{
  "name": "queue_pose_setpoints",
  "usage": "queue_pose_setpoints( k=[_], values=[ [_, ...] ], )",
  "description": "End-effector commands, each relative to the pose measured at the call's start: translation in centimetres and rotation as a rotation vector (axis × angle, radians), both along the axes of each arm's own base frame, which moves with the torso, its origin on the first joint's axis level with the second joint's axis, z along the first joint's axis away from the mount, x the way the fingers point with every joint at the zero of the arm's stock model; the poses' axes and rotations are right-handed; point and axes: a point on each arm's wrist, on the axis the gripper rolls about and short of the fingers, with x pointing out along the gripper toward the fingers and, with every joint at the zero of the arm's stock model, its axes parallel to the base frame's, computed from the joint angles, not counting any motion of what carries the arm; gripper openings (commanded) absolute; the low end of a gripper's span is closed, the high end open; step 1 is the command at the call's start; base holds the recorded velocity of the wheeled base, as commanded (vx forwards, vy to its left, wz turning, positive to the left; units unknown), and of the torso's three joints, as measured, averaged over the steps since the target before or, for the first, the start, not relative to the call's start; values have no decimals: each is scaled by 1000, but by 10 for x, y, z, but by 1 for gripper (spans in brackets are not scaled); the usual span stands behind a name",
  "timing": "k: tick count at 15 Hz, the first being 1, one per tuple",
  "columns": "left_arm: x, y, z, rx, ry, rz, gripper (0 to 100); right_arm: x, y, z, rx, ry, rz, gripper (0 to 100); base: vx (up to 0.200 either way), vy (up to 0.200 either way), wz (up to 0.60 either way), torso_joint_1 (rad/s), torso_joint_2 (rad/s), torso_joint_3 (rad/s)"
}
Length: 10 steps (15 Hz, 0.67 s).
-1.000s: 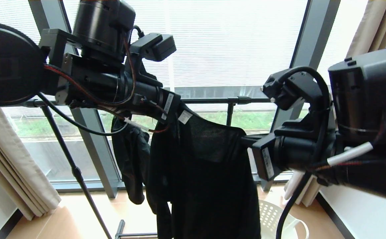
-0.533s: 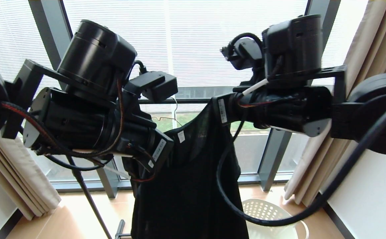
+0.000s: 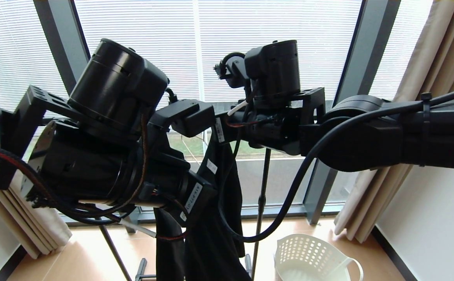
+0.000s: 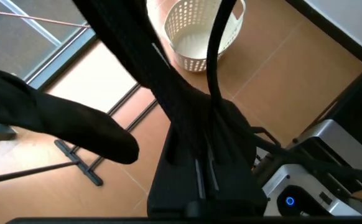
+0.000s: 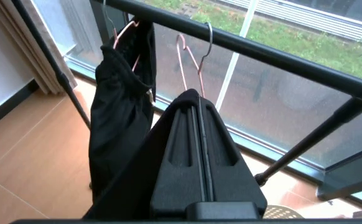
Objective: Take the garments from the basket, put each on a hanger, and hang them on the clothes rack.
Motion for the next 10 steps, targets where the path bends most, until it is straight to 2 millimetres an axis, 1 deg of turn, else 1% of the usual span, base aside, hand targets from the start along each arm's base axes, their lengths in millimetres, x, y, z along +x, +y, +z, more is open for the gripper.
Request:
queue_pose_setpoints(
  k=[1, 4, 6, 7, 8, 9, 10],
  values=[
    [0, 0, 0, -8, 11, -6, 0, 1, 4, -6, -9, 10, 3, 0, 0, 0, 0, 0, 0, 0],
    [-1, 2, 2, -27, 24, 20, 0, -1, 0, -3, 7, 19, -6, 0, 0, 0, 0, 0, 0, 0],
    [-3, 9, 2, -28, 25, 35, 0, -9, -11, 5, 19, 20, -15, 0, 0, 0, 0, 0, 0, 0],
    [-1, 18, -2, -19, 35, 66, 0, -21, -25, 11, 13, 23, -23, 0, 0, 0, 0, 0, 0, 0],
    [-1, 25, -4, -13, 38, 83, 0, -26, -40, 12, 4, 28, -52, 0, 0, 0, 0, 0, 0, 0],
    [0, 29, -6, -8, 40, 93, 0, -27, -50, 11, -6, 30, -85, 0, 0, 0, 0, 0, 0, 0],
    [4, 32, -7, -12, 36, 113, 0, -38, -68, 15, -15, 30, -118, 0, 0, 0, 0, 0, 0, 0]
  ],
)
